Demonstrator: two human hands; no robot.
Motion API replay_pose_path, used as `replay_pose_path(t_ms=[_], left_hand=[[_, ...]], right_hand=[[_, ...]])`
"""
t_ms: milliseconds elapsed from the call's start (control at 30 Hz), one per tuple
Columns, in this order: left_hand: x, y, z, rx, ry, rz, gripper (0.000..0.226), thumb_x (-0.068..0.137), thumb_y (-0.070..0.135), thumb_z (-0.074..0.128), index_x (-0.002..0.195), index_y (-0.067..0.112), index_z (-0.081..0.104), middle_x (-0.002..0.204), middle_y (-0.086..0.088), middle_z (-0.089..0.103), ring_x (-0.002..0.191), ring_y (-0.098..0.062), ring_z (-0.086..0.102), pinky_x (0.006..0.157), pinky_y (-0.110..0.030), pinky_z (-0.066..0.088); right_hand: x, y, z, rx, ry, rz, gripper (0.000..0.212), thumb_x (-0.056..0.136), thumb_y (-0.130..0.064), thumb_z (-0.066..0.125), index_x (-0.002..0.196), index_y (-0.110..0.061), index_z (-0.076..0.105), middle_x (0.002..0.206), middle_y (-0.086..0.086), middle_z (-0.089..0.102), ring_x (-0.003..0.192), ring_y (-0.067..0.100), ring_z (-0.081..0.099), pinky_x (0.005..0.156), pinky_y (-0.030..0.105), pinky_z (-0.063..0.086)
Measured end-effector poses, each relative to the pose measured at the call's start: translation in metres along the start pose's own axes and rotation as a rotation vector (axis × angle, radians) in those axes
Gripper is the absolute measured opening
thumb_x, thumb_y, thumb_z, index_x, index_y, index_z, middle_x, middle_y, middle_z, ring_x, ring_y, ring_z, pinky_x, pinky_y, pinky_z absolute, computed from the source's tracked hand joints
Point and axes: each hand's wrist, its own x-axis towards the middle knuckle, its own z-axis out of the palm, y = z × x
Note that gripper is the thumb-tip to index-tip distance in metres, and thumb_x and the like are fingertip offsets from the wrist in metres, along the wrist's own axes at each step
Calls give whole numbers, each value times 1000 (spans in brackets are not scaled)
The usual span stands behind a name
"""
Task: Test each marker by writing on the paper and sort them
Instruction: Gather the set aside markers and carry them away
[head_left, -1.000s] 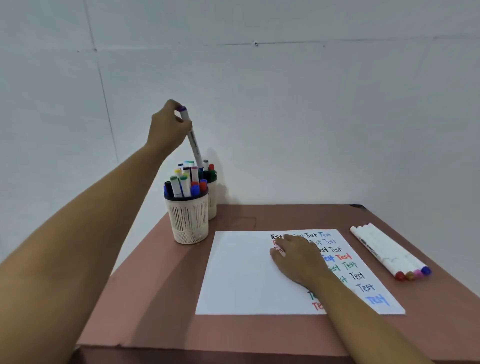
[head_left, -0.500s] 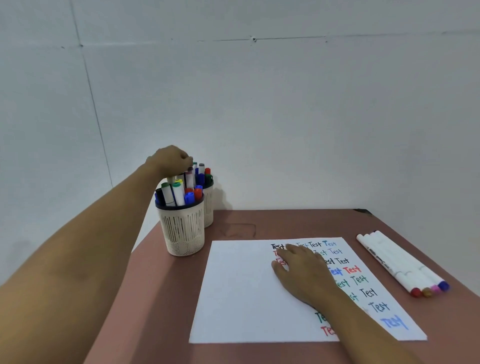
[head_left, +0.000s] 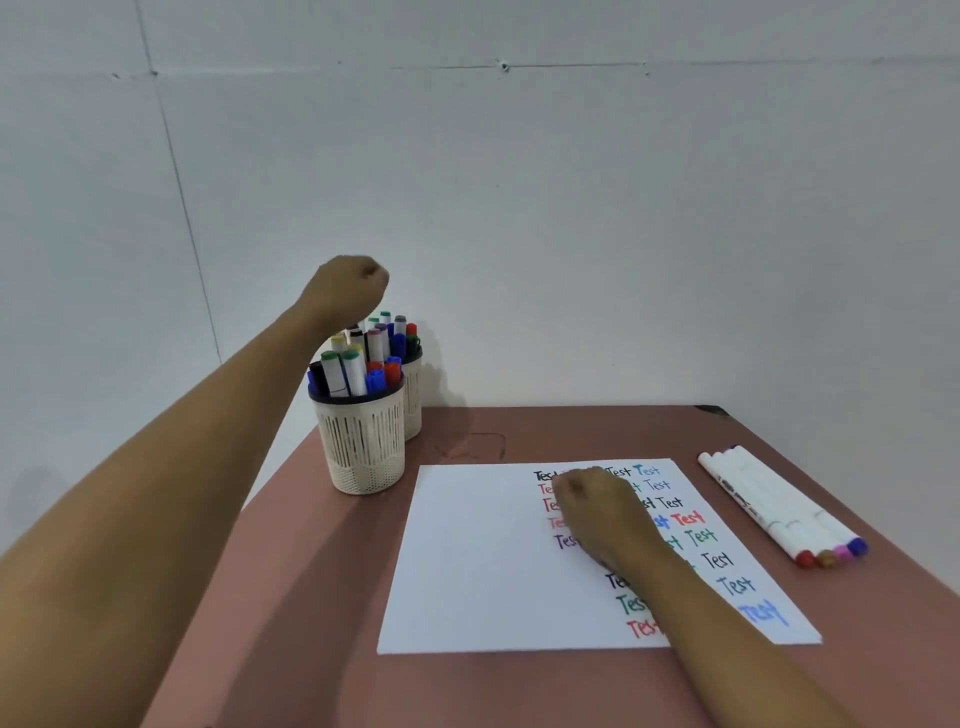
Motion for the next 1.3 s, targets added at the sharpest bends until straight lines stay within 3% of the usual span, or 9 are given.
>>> replay_pose_path(t_ms=[167, 367, 467, 667, 833, 967, 1033, 1133, 1300], left_hand=[[-52, 53, 6, -150, 22, 112, 29, 96, 21, 39, 104, 10, 65, 91, -6, 63, 77, -21, 57, 68, -28, 46], [-117, 29, 49, 148, -492, -138, 17, 93, 16, 44, 82, 7, 55, 75, -9, 58, 67, -24, 56, 60, -30, 51], [-142, 17, 54, 312, -508, -228, 13, 92, 16, 46, 84, 8, 51, 74, -7, 54, 61, -19, 54, 50, -26, 47], [-168, 14, 58, 237, -583, -421, 15, 96, 13, 40, 100, 0, 45, 79, -15, 55, 63, -28, 59, 54, -34, 53], [-167, 12, 63, -13, -538, -514, 17, 93, 4, 37, 100, -5, 50, 86, -22, 61, 61, -30, 59, 63, -39, 56], [-167, 14, 64, -41, -534, -520, 15, 93, 2, 38, 98, -5, 49, 88, -23, 60, 61, -30, 58, 62, -39, 55], [-167, 15, 64, -30, -539, -514, 13, 93, 2, 38, 100, -4, 48, 84, -22, 58, 61, -30, 57, 64, -40, 55], [-167, 17, 65, -9, -543, -500, 17, 93, 2, 39, 105, -4, 48, 81, -20, 56, 67, -32, 59, 75, -44, 57], [-168, 18, 66, 18, -553, -478, 23, 92, 2, 39, 113, -5, 48, 84, -20, 56, 79, -35, 61, 79, -46, 57]], right_hand=[[1, -1, -11, -85, 136, 27, 32, 97, -24, 41, 75, -9, 57, 77, 4, 59, 71, 21, 56, 57, 25, 37], [-12, 13, -42, -229, 154, 126, 17, 90, -9, 47, 74, -7, 54, 83, 8, 59, 77, 27, 52, 61, 27, 37], [-27, 24, -56, -304, 107, 181, 17, 88, -5, 45, 73, -11, 44, 91, 7, 57, 79, 24, 47, 65, 28, 37], [-52, 46, -68, -479, 53, 278, 22, 92, -8, 44, 111, -8, 56, 120, 15, 55, 115, 35, 47, 85, 35, 41], [-45, 50, -71, -473, 57, 255, 12, 90, -6, 46, 91, -11, 56, 134, 10, 53, 115, 29, 52, 85, 32, 41], [-24, 63, -72, -258, 42, 384, 60, 89, -11, 45, 147, -22, 34, 159, -4, 18, 129, 27, 45, 100, 37, 43], [-21, 66, -70, -182, 34, 418, 73, 86, -10, 44, 151, -35, 22, 161, -13, 7, 124, 25, 49, 91, 37, 48], [-21, 68, -66, -143, 92, 453, 55, 87, -13, 47, 140, -30, 45, 149, -3, 41, 110, 25, 58, 68, 29, 44], [-23, 61, -65, -76, 130, 504, 50, 88, -15, 48, 137, -26, 48, 133, 5, 54, 112, 29, 55, 82, 34, 48]])
